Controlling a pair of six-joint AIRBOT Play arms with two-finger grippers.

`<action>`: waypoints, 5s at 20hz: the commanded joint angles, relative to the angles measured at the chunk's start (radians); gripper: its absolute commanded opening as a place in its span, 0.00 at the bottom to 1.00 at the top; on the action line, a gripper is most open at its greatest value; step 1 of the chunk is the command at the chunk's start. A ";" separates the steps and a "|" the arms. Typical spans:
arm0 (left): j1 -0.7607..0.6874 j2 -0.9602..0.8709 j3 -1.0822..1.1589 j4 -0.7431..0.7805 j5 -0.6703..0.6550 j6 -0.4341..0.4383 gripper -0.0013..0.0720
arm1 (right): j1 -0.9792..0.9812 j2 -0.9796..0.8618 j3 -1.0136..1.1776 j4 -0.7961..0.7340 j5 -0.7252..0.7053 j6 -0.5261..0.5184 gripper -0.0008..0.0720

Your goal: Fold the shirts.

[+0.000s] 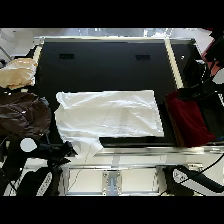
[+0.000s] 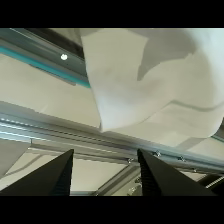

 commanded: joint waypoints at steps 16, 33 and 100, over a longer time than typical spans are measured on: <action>-0.133 -0.196 -0.016 -0.014 0.296 -0.018 0.49 | -0.001 0.001 0.000 0.001 -0.025 0.000 0.59; -0.133 -0.195 -0.016 -0.160 0.414 0.039 0.03 | -0.327 0.474 -0.818 0.438 0.042 -0.008 0.58; -0.133 -0.987 0.949 0.797 0.776 0.301 0.94 | 0.106 -0.483 0.108 0.402 -0.325 -0.111 0.64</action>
